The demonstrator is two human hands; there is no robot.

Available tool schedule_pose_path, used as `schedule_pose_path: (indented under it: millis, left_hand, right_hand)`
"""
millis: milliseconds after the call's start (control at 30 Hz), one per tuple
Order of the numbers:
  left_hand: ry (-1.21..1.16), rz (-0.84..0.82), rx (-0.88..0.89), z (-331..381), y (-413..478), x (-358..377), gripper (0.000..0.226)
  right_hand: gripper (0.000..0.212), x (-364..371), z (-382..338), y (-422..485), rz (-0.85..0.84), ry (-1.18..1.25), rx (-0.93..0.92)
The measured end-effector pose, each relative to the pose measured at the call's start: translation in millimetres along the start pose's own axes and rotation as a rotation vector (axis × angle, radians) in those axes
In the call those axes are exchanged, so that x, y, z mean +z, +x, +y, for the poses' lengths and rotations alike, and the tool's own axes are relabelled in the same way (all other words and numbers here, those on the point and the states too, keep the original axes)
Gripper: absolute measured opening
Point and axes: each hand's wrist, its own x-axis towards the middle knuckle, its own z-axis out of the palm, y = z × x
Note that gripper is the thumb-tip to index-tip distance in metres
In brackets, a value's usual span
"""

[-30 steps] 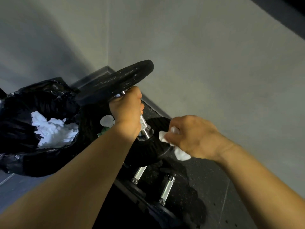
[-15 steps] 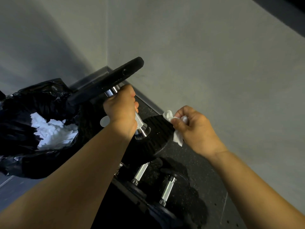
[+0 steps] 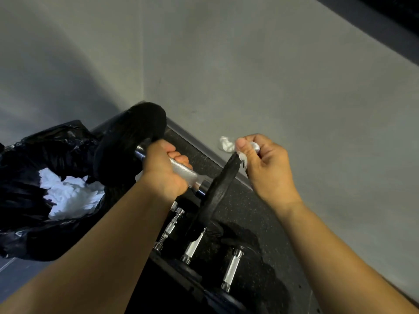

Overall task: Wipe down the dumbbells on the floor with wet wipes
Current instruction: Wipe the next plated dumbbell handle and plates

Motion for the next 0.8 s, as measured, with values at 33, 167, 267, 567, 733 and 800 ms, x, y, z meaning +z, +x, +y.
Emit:
schedule_pose_path:
  millis: [33, 167, 267, 567, 733, 800]
  left_hand:
    - [0.000, -0.007, -0.007, -2, -2, 2, 0.040]
    - [-0.010, -0.039, -0.002, -7, -5, 7, 0.039]
    - [-0.018, -0.046, 0.002, -9, -3, 9, 0.038]
    - [-0.123, -0.011, 0.015, -16, 2, 10, 0.040]
    - [-0.236, -0.023, 0.040, -12, 2, 13, 0.040]
    - [-0.241, -0.035, 0.060, -9, 2, 13, 0.039]
  right_hand:
    - [0.024, 0, 5, 5, 0.037, -0.022, 0.016]
    - [0.035, 2, 36, 12, 0.090, 0.044, 0.203]
    - [0.038, 7, 57, 5, 0.083, 0.169, 0.341]
    - [0.039, 27, 79, -19, 0.053, 0.346, 0.628]
    - [0.034, 46, 72, -45, 0.028, 0.380, 0.807]
    - [0.034, 53, 69, -51, 0.012, 0.389, 0.880]
